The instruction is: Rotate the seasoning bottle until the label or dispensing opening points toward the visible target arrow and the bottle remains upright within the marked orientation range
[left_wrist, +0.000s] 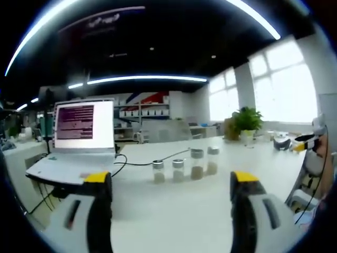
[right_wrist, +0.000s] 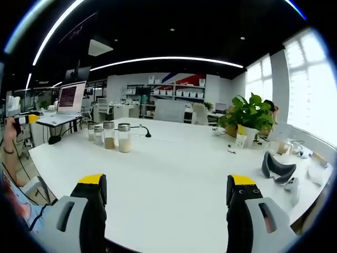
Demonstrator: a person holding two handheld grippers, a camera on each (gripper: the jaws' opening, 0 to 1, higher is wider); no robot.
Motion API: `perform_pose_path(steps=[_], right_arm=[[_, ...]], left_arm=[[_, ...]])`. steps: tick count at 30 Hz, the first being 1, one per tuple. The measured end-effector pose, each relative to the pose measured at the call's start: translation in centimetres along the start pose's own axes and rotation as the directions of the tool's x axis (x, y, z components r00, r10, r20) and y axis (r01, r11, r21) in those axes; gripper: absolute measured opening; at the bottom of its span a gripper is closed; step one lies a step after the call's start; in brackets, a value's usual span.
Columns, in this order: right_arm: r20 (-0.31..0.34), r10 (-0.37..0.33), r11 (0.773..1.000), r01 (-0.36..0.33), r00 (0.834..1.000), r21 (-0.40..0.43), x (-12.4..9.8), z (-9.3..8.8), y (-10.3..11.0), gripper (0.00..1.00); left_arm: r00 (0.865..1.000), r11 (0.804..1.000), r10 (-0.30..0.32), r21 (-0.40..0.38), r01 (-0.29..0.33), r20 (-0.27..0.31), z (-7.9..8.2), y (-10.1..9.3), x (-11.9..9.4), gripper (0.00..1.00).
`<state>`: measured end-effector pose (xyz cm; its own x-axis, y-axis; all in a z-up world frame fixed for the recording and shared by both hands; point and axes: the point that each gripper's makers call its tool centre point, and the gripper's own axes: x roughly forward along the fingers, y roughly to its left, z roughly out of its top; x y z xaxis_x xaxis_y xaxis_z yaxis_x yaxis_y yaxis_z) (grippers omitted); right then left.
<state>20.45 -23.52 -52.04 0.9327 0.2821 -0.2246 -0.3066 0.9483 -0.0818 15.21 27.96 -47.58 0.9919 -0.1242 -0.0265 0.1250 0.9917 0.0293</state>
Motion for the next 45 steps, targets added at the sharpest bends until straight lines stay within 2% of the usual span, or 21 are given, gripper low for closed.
perform_pose_path(steps=[7, 15, 19, 25, 28, 31, 36, 42, 45], right_arm=[[-0.010, 0.000, 1.000, 0.000, 1.000, 0.005, 0.2, -0.2, 0.2, 0.98], [-0.003, 0.031, 0.999, -0.031, 1.000, 0.018, 0.4, -0.3, 0.9, 0.97], [0.012, 0.049, 0.998, -0.049, 0.999, 0.025, 0.7, -0.1, 1.6, 0.97], [0.002, 0.095, 0.995, -0.095, 0.996, 0.013, 1.7, -0.2, 3.4, 0.97], [0.005, 0.074, 0.997, -0.074, 0.997, 0.004, 2.4, 0.0, 4.1, 0.97], [-0.005, 0.157, 0.988, -0.157, 0.988, -0.007, 3.4, -0.1, 6.5, 0.98], [-0.008, 0.205, 0.978, -0.205, 0.979, -0.025, 4.5, 0.4, 8.7, 0.98], [0.012, 0.252, 0.968, -0.251, 0.968, -0.019, 5.2, 1.4, 10.7, 0.97], [0.023, 0.271, 0.962, -0.271, 0.962, -0.017, 5.6, 2.0, 11.7, 0.97]], left_arm=[[1.000, 1.000, 0.021, 0.006, -0.021, 0.009, 0.2, 0.4, 0.0, 0.98], [1.000, 1.000, 0.005, 0.000, -0.005, -0.002, 0.0, 0.1, 0.1, 0.98], [1.000, 1.000, -0.002, -0.011, 0.002, 0.010, 0.2, 0.1, 0.1, 0.97], [1.000, 1.000, -0.006, -0.005, 0.006, -0.001, 0.0, 0.2, 0.1, 0.97], [1.000, 1.000, 0.006, -0.015, -0.006, 0.001, -0.1, 0.4, 0.1, 0.97], [1.000, 1.000, -0.004, -0.007, 0.004, -0.011, -0.2, 0.3, 0.0, 0.96], [1.000, 1.000, 0.020, 0.008, -0.020, -0.002, -0.1, 0.5, -0.3, 0.96], [1.000, 1.000, 0.005, -0.007, -0.005, -0.017, -0.5, 0.2, -0.2, 0.96], [1.000, 1.000, -0.012, -0.023, 0.013, 0.027, 0.2, -0.3, -0.4, 0.96]])
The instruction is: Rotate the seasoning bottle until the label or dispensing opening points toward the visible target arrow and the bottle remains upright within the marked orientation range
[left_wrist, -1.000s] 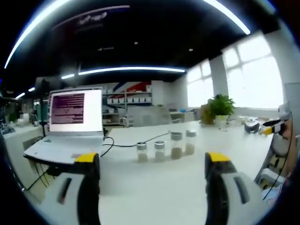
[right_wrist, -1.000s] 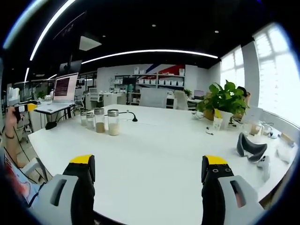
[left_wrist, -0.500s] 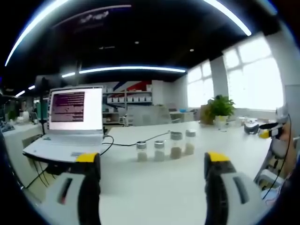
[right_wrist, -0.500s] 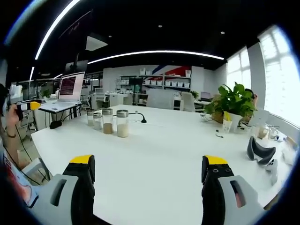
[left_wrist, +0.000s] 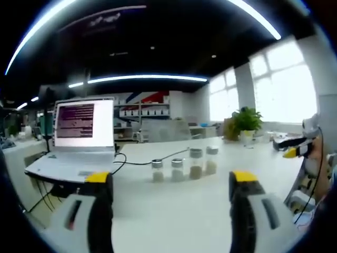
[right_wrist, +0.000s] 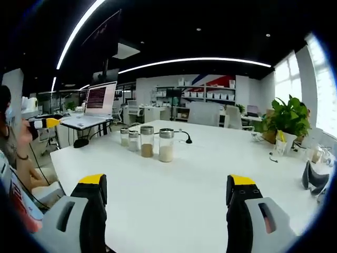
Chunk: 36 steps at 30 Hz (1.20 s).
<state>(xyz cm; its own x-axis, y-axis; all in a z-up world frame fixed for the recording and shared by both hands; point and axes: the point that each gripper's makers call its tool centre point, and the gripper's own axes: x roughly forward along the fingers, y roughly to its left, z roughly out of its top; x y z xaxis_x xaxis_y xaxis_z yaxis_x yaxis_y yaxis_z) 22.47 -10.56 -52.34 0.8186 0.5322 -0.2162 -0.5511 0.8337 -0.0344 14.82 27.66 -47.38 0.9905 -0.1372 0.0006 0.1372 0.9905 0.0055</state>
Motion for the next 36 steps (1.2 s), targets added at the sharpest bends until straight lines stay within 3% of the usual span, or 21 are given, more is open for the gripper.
perform_pose_path(steps=[4, 7, 11, 15, 23, 25, 28, 31, 36], right_arm=[[0.011, 0.040, 0.999, -0.040, 0.999, -0.012, 0.9, 0.9, 1.4, 0.97], [0.082, 0.092, 0.996, -0.091, 0.992, -0.010, 1.1, 3.0, 3.0, 0.97], [0.080, 0.115, 0.993, -0.113, 0.990, -0.032, 1.8, 4.1, 4.3, 0.97], [0.077, 0.165, 0.986, -0.163, 0.983, -0.039, 2.7, 5.0, 5.8, 0.96], [0.069, 0.202, 0.979, -0.200, 0.977, -0.040, 4.7, 5.8, 7.3, 0.95], [0.068, 0.205, 0.978, -0.202, 0.976, -0.046, 5.1, 5.9, 7.4, 0.94], [0.135, 0.146, 0.989, -0.143, 0.980, -0.033, 5.7, 7.2, 6.5, 0.91], [0.115, 0.132, 0.991, -0.133, 0.985, 0.001, 6.4, 7.4, 6.4, 0.92], [0.136, 0.148, 0.989, -0.147, 0.980, -0.023, 8.5, 9.8, 7.2, 0.93]], left_arm=[[1.000, 1.000, -0.004, -0.005, 0.004, 0.008, 0.2, -0.2, -0.3, 0.96], [1.000, 1.000, -0.001, 0.001, 0.001, 0.006, 0.2, -0.2, -0.4, 0.96], [1.000, 0.999, 0.030, 0.035, -0.029, -0.009, -0.1, 0.4, -0.2, 0.96], [0.999, 1.000, 0.011, 0.024, -0.010, -0.034, -0.7, 0.3, 0.0, 0.97], [0.999, 1.000, 0.000, 0.017, 0.001, -0.044, -0.9, 0.3, 0.2, 0.96], [0.999, 1.000, -0.001, 0.018, 0.002, -0.045, -1.0, 0.3, 0.2, 0.97], [0.999, 1.000, -0.002, 0.014, 0.003, -0.046, -1.0, 0.3, 0.3, 0.97], [0.999, 1.000, 0.000, 0.012, 0.001, -0.045, -1.0, 0.4, 0.3, 0.96], [0.998, 1.000, -0.003, 0.016, 0.004, -0.055, -1.3, 0.3, 0.5, 0.96]])
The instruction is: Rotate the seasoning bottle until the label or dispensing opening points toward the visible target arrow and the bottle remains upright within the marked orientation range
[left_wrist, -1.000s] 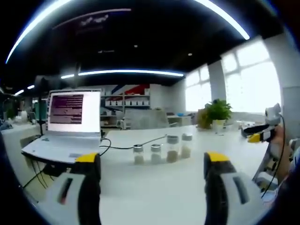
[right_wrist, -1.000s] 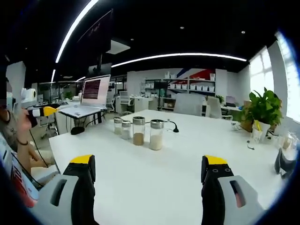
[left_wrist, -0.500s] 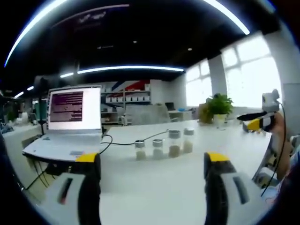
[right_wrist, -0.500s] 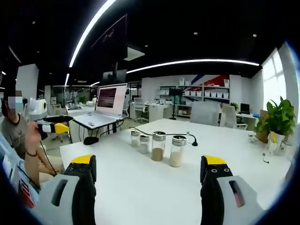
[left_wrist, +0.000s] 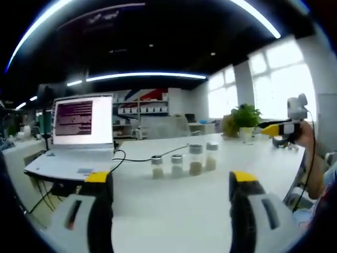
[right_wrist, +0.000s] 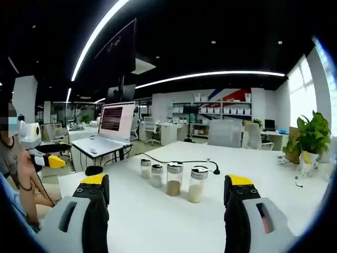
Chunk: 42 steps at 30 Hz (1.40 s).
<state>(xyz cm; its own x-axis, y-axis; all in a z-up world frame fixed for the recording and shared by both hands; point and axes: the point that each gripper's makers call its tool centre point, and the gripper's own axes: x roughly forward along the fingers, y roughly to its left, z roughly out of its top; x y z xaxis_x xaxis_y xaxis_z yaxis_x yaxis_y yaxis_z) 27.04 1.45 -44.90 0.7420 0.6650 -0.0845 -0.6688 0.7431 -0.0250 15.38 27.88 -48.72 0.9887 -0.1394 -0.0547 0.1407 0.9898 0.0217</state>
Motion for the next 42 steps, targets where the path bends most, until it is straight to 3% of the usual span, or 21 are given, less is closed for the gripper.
perform_pose_path(steps=[3, 6, 13, 26, 30, 42], right_arm=[[0.020, 0.096, 0.995, -0.096, 0.995, 0.012, 1.8, 0.8, 1.7, 0.94], [-0.017, 0.125, 0.992, -0.125, 0.992, -0.011, 3.3, 0.3, 2.5, 0.94], [-0.017, 0.201, 0.980, -0.201, 0.979, 0.007, 6.9, -0.6, 4.0, 0.92], [-0.032, 0.179, 0.983, -0.178, 0.983, 0.036, 10.1, -2.3, 2.4, 0.88], [0.020, 0.212, 0.977, -0.213, 0.977, 0.017, 11.3, -2.2, 2.3, 0.89], [0.013, 0.222, 0.974, -0.223, 0.975, 0.044, 14.0, -4.6, 1.3, 0.87]], left_arm=[[1.000, 1.000, -0.007, 0.001, 0.007, 0.002, 0.0, -0.1, 0.1, 0.96], [1.000, 1.000, -0.008, 0.000, 0.008, 0.001, 0.0, -0.1, 0.2, 0.96], [1.000, 1.000, -0.021, 0.013, 0.021, -0.006, -0.2, -0.5, 0.3, 0.96], [0.999, 0.999, -0.044, 0.014, 0.044, -0.016, -0.4, -0.9, 0.8, 0.96], [0.999, 0.999, -0.041, 0.012, 0.041, -0.013, -0.3, -0.7, 0.9, 0.96], [0.998, 0.998, -0.055, 0.019, 0.056, -0.023, -0.6, -1.1, 1.2, 0.97]])
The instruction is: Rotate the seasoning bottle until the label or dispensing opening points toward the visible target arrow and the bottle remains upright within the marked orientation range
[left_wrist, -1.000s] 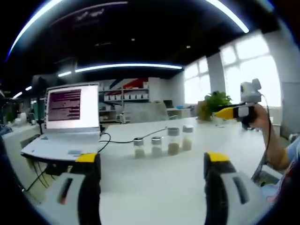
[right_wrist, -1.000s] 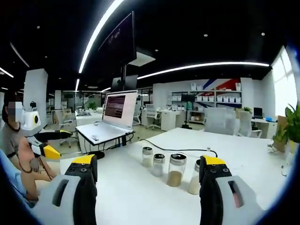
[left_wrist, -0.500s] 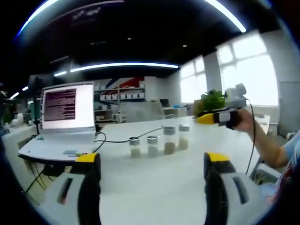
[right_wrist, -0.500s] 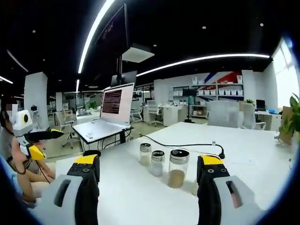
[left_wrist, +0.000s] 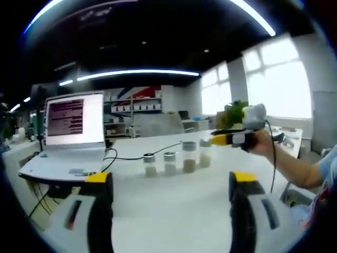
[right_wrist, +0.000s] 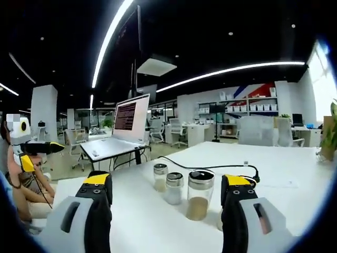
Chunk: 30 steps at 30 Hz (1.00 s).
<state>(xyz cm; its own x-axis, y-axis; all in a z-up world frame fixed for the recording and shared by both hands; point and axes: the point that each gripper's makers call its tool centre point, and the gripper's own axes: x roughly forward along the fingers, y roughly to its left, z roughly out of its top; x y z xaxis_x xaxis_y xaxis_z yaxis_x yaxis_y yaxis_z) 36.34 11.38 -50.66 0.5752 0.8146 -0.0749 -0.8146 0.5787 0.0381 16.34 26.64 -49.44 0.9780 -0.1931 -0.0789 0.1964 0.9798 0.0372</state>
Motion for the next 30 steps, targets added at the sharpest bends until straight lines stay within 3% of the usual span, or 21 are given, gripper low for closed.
perform_pose_path(steps=[6, 9, 12, 18, 22, 26, 28, 30], right_arm=[[-0.002, 0.007, 1.000, -0.007, 1.000, -0.005, 1.3, -0.7, -0.7, 0.85], [0.083, 0.049, 0.999, -0.048, 0.995, -0.016, 2.4, -0.2, -0.5, 0.90], [0.058, 0.049, 0.999, -0.050, 0.997, 0.004, 3.2, -1.2, -1.0, 0.89], [0.053, 0.024, 1.000, -0.023, 0.998, -0.009, 4.6, -1.9, -1.9, 0.84], [0.077, -0.007, 0.999, 0.005, 0.997, 0.033, 5.6, -2.3, -3.0, 0.81], [0.057, 0.002, 1.000, -0.003, 0.998, 0.014, 6.1, -2.7, -2.7, 0.81], [0.041, -0.024, 1.000, 0.024, 0.999, 0.001, 6.4, -3.0, -3.0, 0.81], [0.072, -0.092, 0.996, 0.092, 0.993, 0.005, 6.6, -2.7, -3.9, 0.85]], left_arm=[[1.000, 1.000, -0.009, 0.001, 0.009, -0.007, -0.2, -0.4, 0.2, 0.97], [1.000, 1.000, -0.019, 0.005, 0.019, -0.010, -0.2, -0.7, 0.3, 0.97], [0.999, 0.999, -0.034, 0.011, 0.035, -0.014, -0.3, -1.2, 0.4, 0.97], [0.999, 0.999, -0.043, 0.011, 0.044, -0.011, -0.2, -1.5, 0.4, 0.97], [0.999, 0.999, -0.042, 0.009, 0.043, -0.014, -0.2, -1.4, 0.4, 0.96], [0.999, 0.999, -0.042, 0.011, 0.042, -0.006, 0.0, -1.4, 0.2, 0.96], [0.999, 0.999, -0.041, 0.009, 0.041, -0.002, 0.1, -1.3, 0.2, 0.96], [0.999, 0.999, -0.041, 0.005, 0.041, -0.003, 0.0, -1.2, 0.3, 0.96]])
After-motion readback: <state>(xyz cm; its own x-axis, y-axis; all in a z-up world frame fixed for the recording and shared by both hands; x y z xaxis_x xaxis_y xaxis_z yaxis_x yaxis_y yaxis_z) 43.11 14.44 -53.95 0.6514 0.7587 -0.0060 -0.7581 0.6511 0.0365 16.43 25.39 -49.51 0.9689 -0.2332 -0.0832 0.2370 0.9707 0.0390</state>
